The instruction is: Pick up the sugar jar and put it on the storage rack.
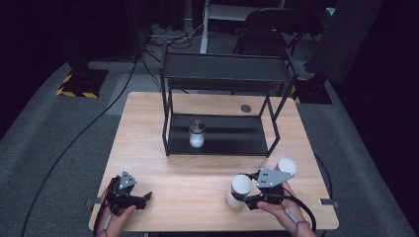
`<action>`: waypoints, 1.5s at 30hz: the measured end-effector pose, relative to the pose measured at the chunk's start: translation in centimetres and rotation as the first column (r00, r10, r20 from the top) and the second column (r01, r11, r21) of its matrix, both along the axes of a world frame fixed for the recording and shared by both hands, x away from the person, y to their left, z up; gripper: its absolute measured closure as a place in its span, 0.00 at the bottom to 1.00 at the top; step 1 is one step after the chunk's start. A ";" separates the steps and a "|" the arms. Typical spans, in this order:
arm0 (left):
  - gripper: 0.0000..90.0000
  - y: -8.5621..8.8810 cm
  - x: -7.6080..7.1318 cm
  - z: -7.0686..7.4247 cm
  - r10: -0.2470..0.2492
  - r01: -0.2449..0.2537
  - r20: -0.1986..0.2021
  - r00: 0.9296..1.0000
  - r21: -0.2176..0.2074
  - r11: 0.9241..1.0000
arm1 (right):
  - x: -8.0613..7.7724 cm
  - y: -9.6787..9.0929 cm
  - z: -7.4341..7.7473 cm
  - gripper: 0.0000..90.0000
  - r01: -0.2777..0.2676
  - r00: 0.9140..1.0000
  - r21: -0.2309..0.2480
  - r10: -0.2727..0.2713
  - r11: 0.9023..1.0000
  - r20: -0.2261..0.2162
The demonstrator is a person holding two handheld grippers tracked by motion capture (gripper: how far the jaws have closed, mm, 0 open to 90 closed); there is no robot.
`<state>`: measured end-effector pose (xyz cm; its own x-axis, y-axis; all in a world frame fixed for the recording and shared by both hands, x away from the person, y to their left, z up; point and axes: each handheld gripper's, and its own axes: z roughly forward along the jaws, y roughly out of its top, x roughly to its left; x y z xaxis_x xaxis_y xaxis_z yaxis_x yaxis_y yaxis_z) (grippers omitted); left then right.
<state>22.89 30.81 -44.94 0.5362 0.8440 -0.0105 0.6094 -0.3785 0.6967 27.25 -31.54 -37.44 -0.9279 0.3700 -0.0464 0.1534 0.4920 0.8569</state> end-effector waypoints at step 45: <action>0.04 0.0 0.0 0.0 0.002 -0.002 0.000 1.000 0.000 1.000 | 12.0 4.0 6.8 0.37 0.028 0.999 0.040 -0.029 0.999 0.036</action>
